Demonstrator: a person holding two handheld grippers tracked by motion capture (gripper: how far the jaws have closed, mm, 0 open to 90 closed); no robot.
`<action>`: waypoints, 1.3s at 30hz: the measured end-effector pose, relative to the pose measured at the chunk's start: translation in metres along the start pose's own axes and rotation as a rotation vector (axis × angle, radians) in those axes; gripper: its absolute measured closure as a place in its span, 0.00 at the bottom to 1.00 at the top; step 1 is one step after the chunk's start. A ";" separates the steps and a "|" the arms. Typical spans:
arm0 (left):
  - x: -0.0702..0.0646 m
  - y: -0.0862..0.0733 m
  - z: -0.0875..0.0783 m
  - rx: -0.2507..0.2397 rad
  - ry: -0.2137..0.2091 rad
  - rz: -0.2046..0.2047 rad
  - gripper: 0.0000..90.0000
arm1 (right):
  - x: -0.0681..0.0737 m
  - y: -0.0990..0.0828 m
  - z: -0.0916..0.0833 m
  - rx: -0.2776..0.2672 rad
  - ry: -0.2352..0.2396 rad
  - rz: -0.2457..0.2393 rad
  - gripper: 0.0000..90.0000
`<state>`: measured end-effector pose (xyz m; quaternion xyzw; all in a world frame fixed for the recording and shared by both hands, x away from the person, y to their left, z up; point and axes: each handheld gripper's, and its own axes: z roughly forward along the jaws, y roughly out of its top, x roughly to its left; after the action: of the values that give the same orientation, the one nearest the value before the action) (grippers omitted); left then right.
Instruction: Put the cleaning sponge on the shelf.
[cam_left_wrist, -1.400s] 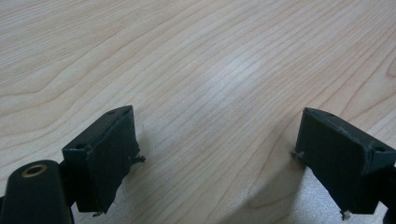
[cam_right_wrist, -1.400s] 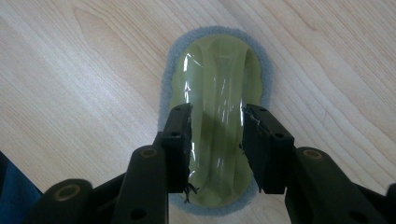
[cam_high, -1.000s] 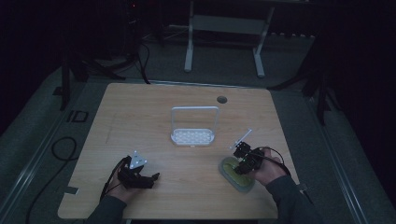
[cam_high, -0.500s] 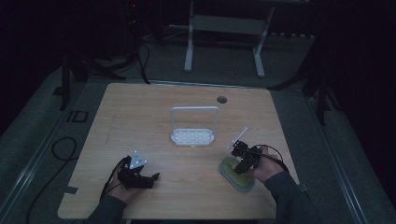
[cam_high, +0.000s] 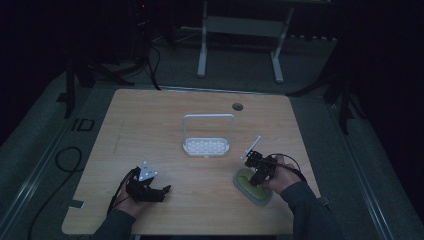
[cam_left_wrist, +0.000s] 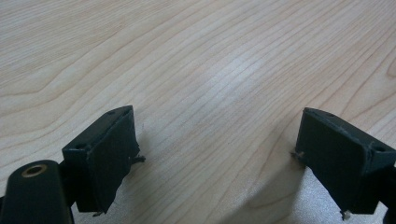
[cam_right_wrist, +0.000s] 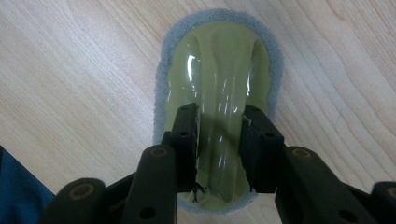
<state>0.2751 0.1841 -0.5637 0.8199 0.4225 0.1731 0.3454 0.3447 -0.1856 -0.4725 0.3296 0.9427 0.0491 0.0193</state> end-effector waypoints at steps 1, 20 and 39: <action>0.000 0.000 0.000 0.000 0.000 0.001 0.14 | 0.000 0.000 0.000 0.005 0.003 -0.006 0.78; 0.000 0.000 0.000 0.000 0.001 0.003 0.14 | 0.011 0.004 -0.008 -0.012 -0.079 -0.150 0.80; 0.000 0.000 0.000 -0.001 0.001 0.001 0.14 | 0.019 0.015 -0.017 -0.115 -0.151 -0.261 0.80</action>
<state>0.2752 0.1842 -0.5637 0.8198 0.4221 0.1739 0.3456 0.3373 -0.1635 -0.4537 0.2052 0.9690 0.0750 0.1151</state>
